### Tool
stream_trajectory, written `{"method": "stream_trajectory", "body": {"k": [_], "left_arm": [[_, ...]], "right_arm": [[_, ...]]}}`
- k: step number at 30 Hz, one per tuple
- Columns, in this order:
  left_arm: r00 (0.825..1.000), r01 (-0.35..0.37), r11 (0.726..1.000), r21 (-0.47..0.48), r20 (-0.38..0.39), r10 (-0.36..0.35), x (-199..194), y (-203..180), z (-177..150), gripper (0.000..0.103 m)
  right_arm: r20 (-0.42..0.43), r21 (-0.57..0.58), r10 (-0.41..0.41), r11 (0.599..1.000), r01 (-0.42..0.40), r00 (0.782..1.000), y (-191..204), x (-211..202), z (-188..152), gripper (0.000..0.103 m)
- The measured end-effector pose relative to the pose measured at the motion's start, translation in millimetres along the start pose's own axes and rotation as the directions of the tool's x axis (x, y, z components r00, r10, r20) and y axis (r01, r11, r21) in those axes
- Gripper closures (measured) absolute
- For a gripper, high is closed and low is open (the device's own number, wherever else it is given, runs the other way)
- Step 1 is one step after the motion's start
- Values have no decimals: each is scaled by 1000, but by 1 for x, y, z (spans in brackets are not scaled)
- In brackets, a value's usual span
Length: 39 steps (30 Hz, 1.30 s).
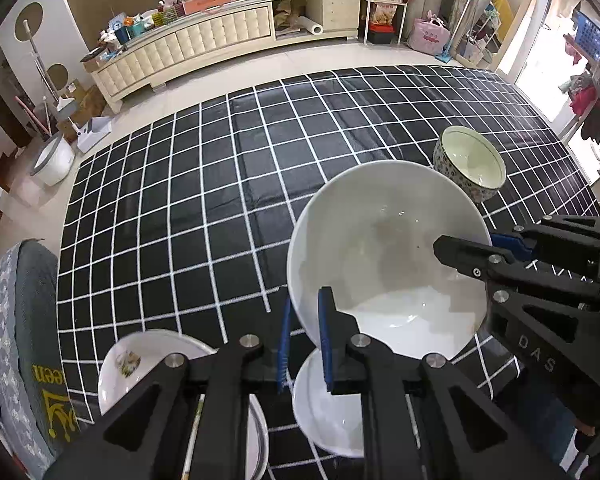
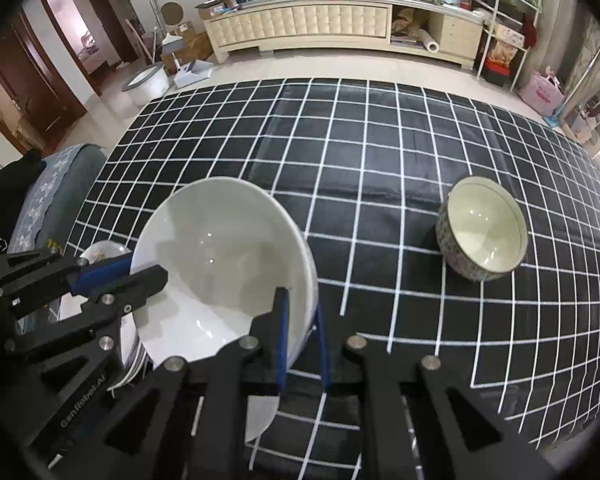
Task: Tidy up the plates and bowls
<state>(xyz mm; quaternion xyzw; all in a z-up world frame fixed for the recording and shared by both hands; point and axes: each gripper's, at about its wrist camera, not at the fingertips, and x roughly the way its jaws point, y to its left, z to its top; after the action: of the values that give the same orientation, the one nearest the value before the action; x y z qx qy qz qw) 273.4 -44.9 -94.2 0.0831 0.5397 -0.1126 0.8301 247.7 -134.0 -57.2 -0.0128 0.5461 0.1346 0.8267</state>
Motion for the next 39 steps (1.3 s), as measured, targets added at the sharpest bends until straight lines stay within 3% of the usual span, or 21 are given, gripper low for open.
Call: {"method": "stream_trajectory", "body": {"k": [19, 39], "left_arm": [[999, 6, 999, -45, -39, -7, -6, -1, -64, 92], [995, -14, 999, -40, -96, 10, 10, -2, -78, 92]], "right_arm": [[-58, -20, -2, 1000, 1, 998, 22, 7, -48, 87], [-142, -21, 5, 1000, -8, 990, 28, 30, -64, 87]]}}
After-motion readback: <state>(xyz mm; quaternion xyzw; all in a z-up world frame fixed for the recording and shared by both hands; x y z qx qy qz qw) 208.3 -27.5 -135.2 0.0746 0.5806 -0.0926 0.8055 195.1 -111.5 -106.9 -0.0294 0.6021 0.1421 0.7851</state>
